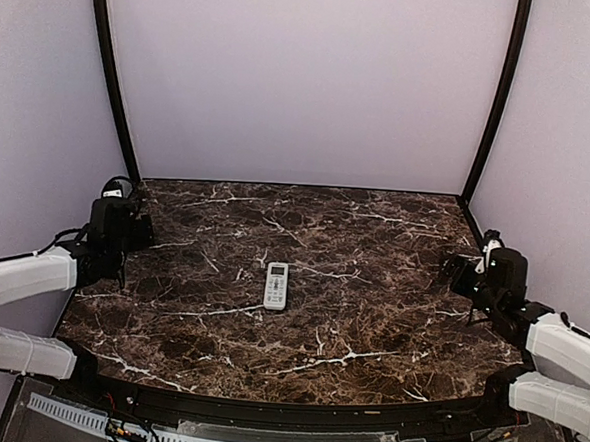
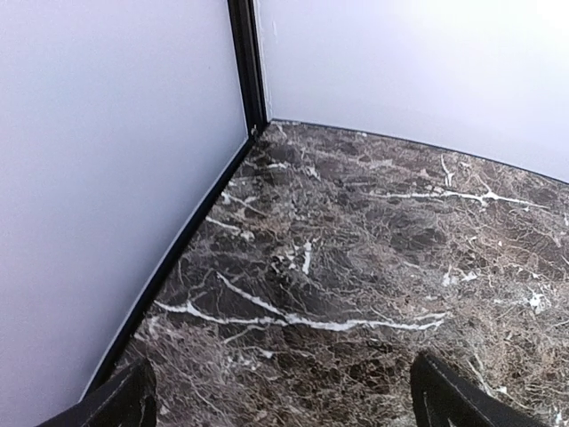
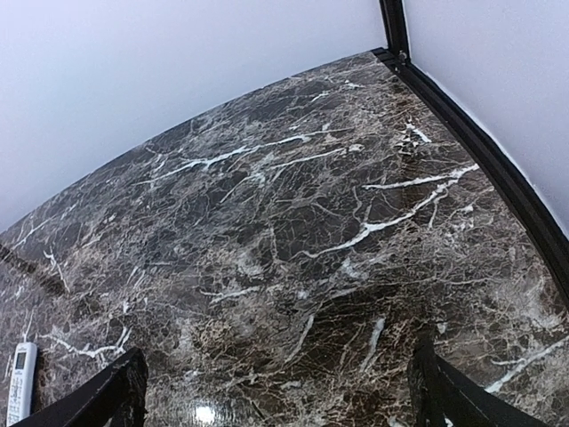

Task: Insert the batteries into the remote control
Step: Reset both arms

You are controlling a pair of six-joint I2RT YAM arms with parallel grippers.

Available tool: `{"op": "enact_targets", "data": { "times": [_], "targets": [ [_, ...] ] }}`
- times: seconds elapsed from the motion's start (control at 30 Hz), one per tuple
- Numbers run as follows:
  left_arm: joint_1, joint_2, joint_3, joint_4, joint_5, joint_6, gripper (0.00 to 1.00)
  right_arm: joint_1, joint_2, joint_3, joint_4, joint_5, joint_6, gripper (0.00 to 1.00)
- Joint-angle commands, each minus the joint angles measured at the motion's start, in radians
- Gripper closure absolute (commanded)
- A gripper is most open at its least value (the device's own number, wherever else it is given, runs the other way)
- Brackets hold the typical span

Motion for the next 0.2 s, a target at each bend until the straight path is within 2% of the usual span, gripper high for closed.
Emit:
{"op": "enact_targets", "data": {
  "times": [0.0, 0.17],
  "targets": [
    [0.001, -0.101, -0.189, 0.466, -0.043, 0.268, 0.01, -0.004, 0.020, -0.026, 0.132, 0.070, 0.084, 0.01],
    [0.004, -0.050, -0.219, 0.550, 0.022, 0.274, 0.01, -0.004, 0.084, -0.025, 0.193, 0.048, 0.065, 0.01]
  ]
}}
